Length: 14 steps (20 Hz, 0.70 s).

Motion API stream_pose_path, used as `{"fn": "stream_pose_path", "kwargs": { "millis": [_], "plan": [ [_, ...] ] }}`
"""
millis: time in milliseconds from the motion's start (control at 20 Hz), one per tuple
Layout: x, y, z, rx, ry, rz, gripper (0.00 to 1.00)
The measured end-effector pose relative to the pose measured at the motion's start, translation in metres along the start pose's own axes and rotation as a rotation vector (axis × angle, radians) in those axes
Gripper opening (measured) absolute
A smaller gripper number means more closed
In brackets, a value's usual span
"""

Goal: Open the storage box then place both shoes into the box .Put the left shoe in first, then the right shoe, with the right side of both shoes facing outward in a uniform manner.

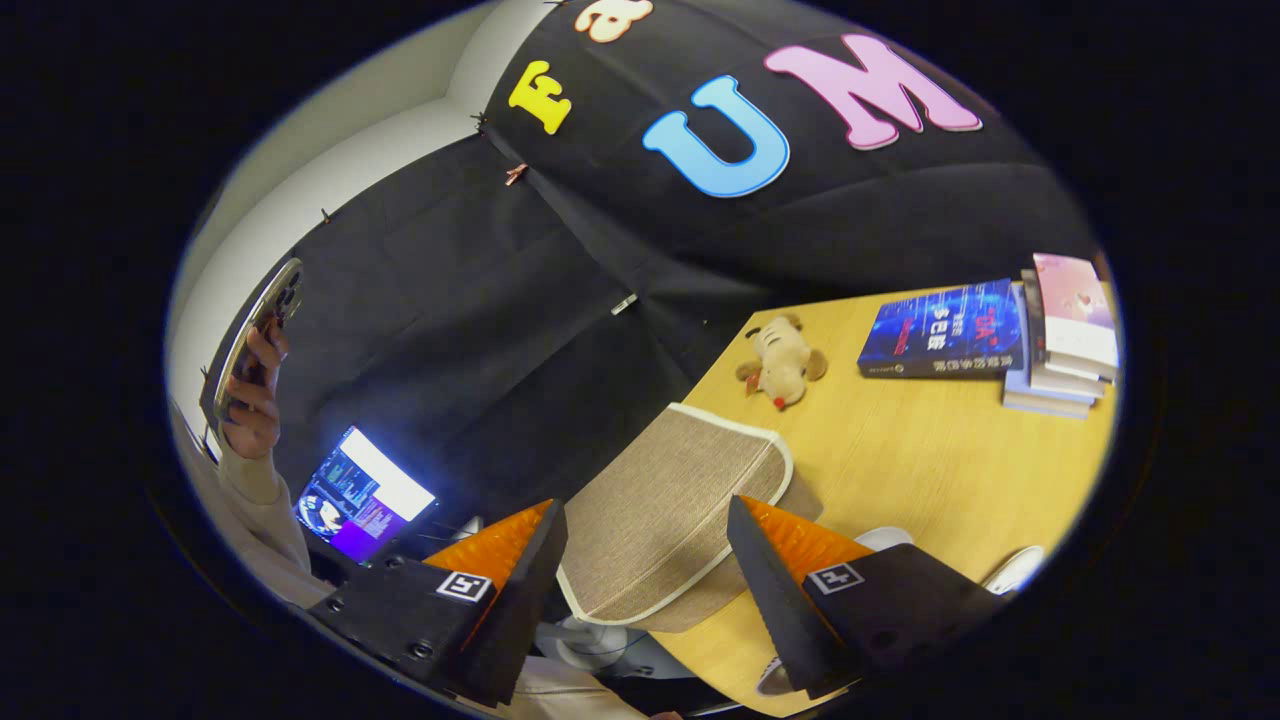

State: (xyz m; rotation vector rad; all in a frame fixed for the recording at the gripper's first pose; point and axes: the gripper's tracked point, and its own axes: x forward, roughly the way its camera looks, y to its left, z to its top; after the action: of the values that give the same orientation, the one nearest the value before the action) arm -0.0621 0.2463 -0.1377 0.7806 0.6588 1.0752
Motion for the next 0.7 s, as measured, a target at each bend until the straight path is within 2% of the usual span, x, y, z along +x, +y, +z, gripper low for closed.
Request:
{"fn": "stream_pose_path", "kwargs": {
  "millis": [100, 200, 700],
  "plan": [
    [0.01, -0.003, -0.013, 0.092, 0.03, 0.055, 0.98],
    [0.02, -0.011, -0.024, 0.167, 0.048, 0.075, 0.98],
    [0.032, -0.047, -0.046, 0.401, 0.075, 0.158, 0.98]
  ]
}}
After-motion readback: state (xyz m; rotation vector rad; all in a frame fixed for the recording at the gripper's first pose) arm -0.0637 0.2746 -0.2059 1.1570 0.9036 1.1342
